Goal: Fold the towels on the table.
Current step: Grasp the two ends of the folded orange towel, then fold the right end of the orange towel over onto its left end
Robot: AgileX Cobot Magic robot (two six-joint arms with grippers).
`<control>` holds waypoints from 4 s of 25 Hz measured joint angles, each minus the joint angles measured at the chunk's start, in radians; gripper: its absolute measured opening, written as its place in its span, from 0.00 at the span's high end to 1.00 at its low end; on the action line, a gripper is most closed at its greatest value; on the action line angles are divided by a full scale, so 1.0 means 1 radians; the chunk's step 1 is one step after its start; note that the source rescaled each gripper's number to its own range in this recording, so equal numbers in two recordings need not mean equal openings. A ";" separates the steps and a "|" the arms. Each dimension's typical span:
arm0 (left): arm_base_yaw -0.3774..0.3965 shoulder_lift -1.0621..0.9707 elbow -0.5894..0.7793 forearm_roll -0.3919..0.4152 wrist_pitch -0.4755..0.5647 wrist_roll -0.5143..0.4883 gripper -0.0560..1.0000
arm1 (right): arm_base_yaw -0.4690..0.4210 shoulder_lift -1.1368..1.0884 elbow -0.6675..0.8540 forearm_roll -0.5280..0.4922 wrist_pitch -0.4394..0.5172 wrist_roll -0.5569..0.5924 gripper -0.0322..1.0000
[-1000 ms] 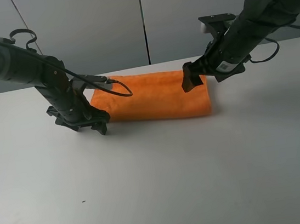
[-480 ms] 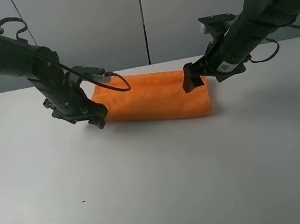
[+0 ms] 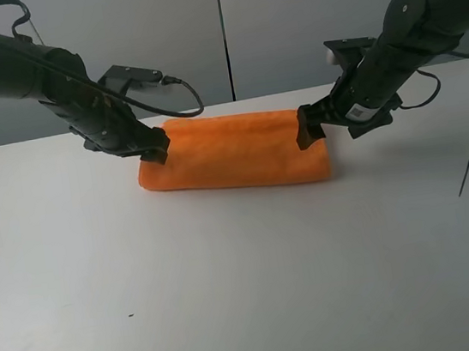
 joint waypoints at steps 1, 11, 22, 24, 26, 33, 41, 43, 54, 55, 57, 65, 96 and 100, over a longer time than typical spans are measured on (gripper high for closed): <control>0.002 0.000 0.000 0.003 -0.014 0.000 0.01 | 0.000 0.008 -0.011 0.000 0.000 0.009 0.00; 0.047 0.050 -0.002 0.018 -0.116 -0.048 0.01 | 0.000 0.066 -0.044 0.004 -0.013 0.045 0.00; 0.047 0.118 -0.002 0.018 -0.162 -0.049 0.01 | 0.000 0.115 -0.045 0.049 -0.063 0.110 0.00; 0.047 0.118 -0.002 0.018 -0.164 -0.049 0.01 | 0.000 0.137 -0.045 0.065 -0.079 0.126 0.00; 0.047 0.118 -0.002 0.020 -0.166 -0.049 0.01 | 0.000 0.145 -0.045 0.102 -0.097 0.131 0.00; 0.047 0.118 -0.002 0.020 -0.166 -0.049 0.01 | -0.002 0.165 -0.052 0.265 -0.124 0.062 0.00; 0.047 0.118 -0.002 0.020 -0.158 -0.049 0.01 | -0.004 0.187 -0.056 0.723 -0.067 -0.312 0.00; 0.047 0.118 -0.002 0.020 -0.156 -0.049 0.01 | -0.004 0.192 -0.056 0.800 -0.036 -0.370 0.00; 0.047 0.118 -0.002 0.020 -0.152 -0.049 0.01 | -0.004 0.205 -0.054 0.937 0.028 -0.536 0.08; 0.047 0.118 -0.002 0.020 -0.150 -0.049 0.01 | -0.004 0.205 -0.054 0.937 0.028 -0.538 0.21; 0.047 0.118 -0.002 0.020 -0.146 -0.049 0.01 | -0.004 0.205 -0.054 0.933 0.028 -0.540 0.60; 0.047 0.118 -0.004 0.020 -0.068 -0.035 0.01 | -0.004 0.205 -0.054 0.837 0.048 -0.542 0.92; -0.037 0.136 -0.015 -0.017 0.049 -0.033 0.01 | -0.004 0.077 -0.052 0.682 0.183 -0.365 0.92; -0.037 0.136 -0.015 -0.017 0.047 -0.033 0.01 | -0.004 0.077 -0.052 0.849 0.183 -0.457 0.92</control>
